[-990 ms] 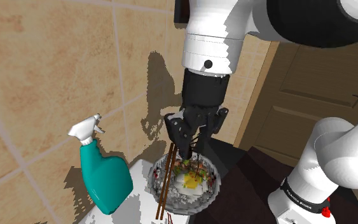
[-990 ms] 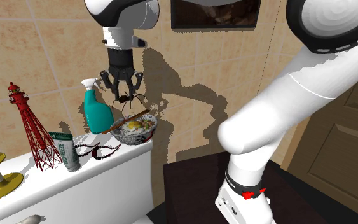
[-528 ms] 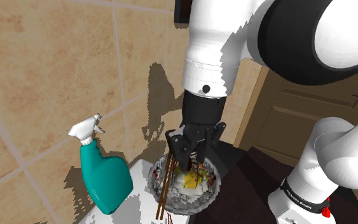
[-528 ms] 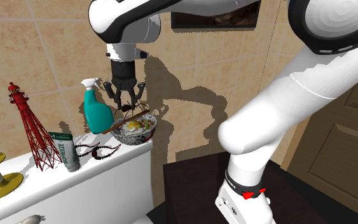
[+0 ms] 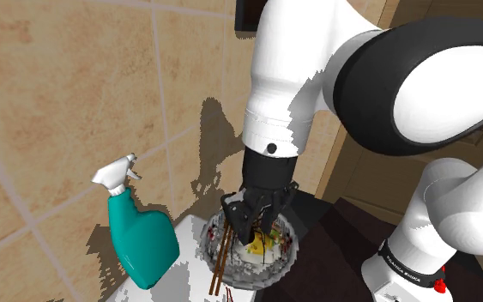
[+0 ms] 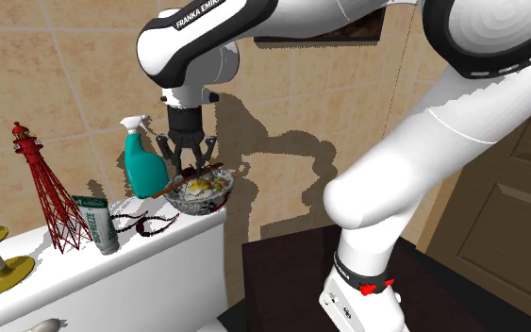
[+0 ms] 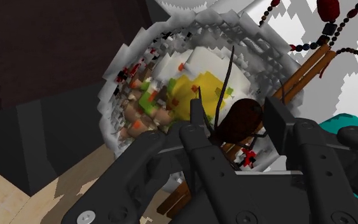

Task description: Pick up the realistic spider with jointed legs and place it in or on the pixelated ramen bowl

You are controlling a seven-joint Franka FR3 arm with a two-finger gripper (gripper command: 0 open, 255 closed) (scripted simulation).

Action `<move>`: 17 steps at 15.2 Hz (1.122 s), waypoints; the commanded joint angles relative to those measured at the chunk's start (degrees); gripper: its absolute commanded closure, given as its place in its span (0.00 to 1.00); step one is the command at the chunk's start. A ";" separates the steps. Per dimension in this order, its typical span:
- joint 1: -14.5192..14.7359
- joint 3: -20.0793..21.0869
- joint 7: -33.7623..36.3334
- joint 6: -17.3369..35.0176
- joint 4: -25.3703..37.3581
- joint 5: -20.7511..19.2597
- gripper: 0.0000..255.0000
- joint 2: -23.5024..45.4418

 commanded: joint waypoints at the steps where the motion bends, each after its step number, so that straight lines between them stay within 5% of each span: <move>1: 0.06 0.17 -0.02 0.23 -0.44 0.06 1.00 0.22; 6: 0.09 0.14 0.00 0.24 -0.44 0.04 1.00 0.23; 7: 0.02 0.22 0.00 0.44 -0.44 -0.01 0.00 0.43; 12: 0.09 0.14 -0.01 0.24 -0.44 0.04 0.00 0.23; 17: -0.21 -2.31 0.03 -7.38 5.17 -0.96 0.00 -1.67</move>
